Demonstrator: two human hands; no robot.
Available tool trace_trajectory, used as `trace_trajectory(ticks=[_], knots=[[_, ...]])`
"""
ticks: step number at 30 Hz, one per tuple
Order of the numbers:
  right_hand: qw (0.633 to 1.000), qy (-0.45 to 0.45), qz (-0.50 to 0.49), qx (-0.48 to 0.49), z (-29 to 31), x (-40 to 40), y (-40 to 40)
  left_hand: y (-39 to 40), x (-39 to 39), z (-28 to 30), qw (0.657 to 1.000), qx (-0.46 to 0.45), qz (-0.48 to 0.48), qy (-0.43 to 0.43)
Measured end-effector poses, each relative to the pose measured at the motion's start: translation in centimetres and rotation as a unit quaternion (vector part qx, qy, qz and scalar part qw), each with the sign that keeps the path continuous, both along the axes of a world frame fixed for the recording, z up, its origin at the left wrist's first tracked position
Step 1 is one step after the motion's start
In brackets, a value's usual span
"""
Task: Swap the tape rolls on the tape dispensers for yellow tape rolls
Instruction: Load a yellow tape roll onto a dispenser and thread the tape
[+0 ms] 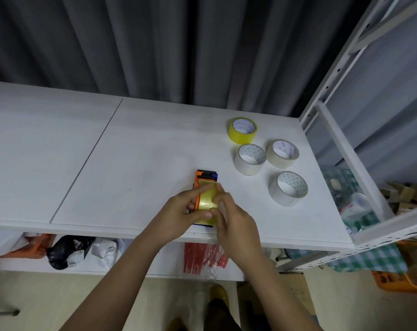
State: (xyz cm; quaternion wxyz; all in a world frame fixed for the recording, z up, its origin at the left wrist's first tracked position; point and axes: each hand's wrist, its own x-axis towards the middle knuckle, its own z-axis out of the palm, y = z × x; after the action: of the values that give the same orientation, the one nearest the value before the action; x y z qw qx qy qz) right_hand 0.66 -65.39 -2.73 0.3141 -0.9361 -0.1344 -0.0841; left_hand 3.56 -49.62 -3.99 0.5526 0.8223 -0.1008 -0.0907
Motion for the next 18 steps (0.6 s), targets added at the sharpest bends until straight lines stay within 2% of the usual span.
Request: trace_trajectory(ticks=[2,3,5,7,9,13,18], knots=[[0.992,0.065,0.023,0.108,-0.5,0.8,-1.1,0.2,-0.3,0.3,0.995,0.083,-0.002,-0.061],[0.986,0.088,0.047,0.132,-0.6,1.4,-1.7,0.5,-0.5,0.6,0.982,0.148,0.003,-0.118],[0.972,0.140,0.109,0.152,-0.5,2.5,-2.3,1.0,-0.5,1.2,0.933,0.272,0.014,-0.236],[0.962,0.171,0.137,0.160,-0.4,3.1,-2.4,1.3,-0.4,1.9,0.890,0.339,-0.001,-0.305],[0.968,0.159,0.116,0.156,-0.6,3.2,-2.3,1.5,-0.4,2.3,0.885,0.342,-0.032,-0.314],[0.978,0.123,0.102,0.131,-1.2,3.5,-1.9,1.8,-0.9,2.4,0.924,0.278,-0.014,-0.261],[0.975,0.140,0.112,0.132,-1.2,3.9,-1.6,1.6,-0.5,2.5,0.926,0.283,0.000,-0.251]])
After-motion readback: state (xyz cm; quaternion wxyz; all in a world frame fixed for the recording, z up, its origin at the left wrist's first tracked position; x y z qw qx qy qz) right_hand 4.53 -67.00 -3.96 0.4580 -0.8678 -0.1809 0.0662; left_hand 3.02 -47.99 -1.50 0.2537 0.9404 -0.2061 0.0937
